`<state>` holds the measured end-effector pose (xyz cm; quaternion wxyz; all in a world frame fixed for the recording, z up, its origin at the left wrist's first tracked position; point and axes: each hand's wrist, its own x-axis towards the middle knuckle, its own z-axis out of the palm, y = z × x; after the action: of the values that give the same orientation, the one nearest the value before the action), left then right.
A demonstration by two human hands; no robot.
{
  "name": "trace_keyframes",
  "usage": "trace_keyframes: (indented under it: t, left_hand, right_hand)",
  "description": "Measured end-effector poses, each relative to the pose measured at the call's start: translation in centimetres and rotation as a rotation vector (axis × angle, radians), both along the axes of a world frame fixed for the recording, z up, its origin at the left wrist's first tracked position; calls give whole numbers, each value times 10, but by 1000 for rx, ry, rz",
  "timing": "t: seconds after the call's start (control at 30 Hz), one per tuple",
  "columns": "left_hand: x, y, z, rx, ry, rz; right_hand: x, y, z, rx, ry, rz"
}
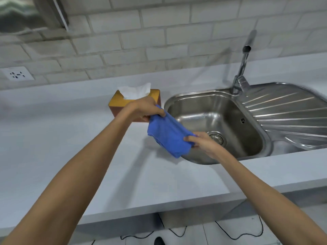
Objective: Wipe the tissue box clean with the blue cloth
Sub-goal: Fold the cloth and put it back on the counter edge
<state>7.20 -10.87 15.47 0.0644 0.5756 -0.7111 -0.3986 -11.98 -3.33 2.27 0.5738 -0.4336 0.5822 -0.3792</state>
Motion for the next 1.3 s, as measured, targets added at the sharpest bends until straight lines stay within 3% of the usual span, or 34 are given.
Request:
trace_keyframes:
  t: [0.1, 0.27, 0.4, 0.57, 0.67, 0.8, 0.93, 1.07, 1.3]
  left_hand:
    - [-4, 19, -35, 154, 253, 69]
    - [-30, 68, -105, 265, 471, 244]
    - [-45, 101, -149, 127, 332, 263]
    - [-54, 127, -176, -122, 187, 318]
    - [-57, 135, -183, -236, 105, 317]
    - [-58, 143, -191, -396, -168, 273]
    - [-59, 148, -191, -472, -281, 259]
    - [-53, 144, -186, -422, -84, 372]
    - [-9, 90, -150, -132, 486, 671]
  right_hand:
    - [-40, 16, 5, 3, -167, -198]
    - [-77, 43, 2, 36, 166, -185]
    - [-88, 67, -15, 121, 389, -112]
    - [-91, 86, -38, 88, 649, -51]
    - [-90, 89, -42, 61, 758, -79]
    - [-88, 93, -42, 49, 891, -95]
    - [-93, 92, -38, 35, 911, -80]
    - [-96, 82, -29, 11, 841, -153]
    - [-54, 34, -2, -214, 619, -160]
